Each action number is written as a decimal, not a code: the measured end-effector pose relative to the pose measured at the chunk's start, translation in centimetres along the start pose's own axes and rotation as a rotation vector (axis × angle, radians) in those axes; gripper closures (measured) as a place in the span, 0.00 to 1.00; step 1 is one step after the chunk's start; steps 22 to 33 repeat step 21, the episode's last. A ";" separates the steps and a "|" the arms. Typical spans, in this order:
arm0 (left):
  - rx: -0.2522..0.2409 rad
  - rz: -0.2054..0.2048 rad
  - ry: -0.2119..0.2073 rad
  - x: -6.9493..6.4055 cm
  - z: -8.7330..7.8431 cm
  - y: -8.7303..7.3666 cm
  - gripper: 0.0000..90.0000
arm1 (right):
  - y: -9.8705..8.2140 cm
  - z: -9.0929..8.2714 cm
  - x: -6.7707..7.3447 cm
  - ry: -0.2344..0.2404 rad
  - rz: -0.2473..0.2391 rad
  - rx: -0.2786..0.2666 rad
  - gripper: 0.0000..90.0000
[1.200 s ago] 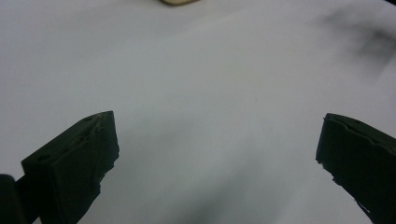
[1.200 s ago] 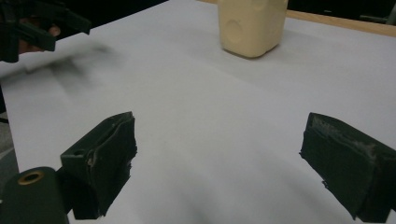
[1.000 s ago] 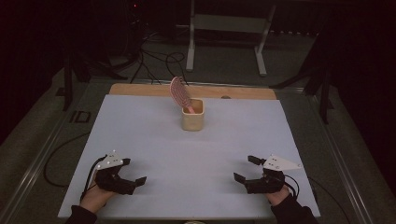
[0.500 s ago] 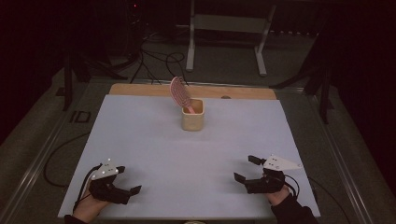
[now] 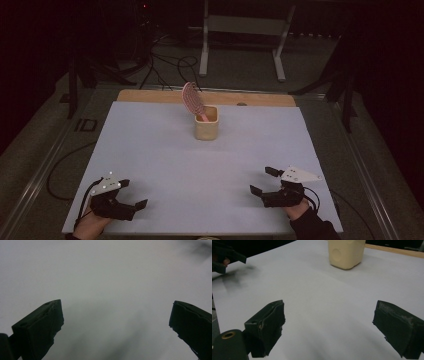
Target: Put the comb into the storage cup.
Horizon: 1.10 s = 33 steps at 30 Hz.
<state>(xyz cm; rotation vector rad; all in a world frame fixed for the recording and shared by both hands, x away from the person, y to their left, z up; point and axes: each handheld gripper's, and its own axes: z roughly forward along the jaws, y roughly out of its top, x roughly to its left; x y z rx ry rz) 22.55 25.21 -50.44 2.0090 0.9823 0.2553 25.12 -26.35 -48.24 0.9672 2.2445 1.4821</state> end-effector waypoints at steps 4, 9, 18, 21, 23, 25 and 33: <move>-0.004 -0.006 -0.013 -0.1 0.2 0.0 0.00 | 0.0 0.0 0.0 -0.002 -0.008 0.002 0.11; -0.001 0.004 -0.016 -0.3 0.3 0.0 0.00 | -0.1 0.1 0.0 0.001 -0.006 0.003 0.11; -0.003 -0.004 -0.026 -0.4 0.4 0.2 0.00 | -0.1 0.2 0.0 0.003 -0.004 0.005 0.11; -0.006 -0.003 -0.029 -0.5 0.4 0.2 0.00 | -0.1 0.2 0.0 0.005 -0.003 0.006 0.11; -0.006 -0.003 -0.029 -0.5 0.4 0.2 0.00 | -0.1 0.2 0.0 0.005 -0.003 0.006 0.11; -0.006 -0.003 -0.029 -0.5 0.4 0.2 0.00 | -0.1 0.2 0.0 0.005 -0.003 0.006 0.11; -0.006 -0.003 -0.029 -0.5 0.4 0.2 0.00 | -0.1 0.2 0.0 0.005 -0.003 0.006 0.11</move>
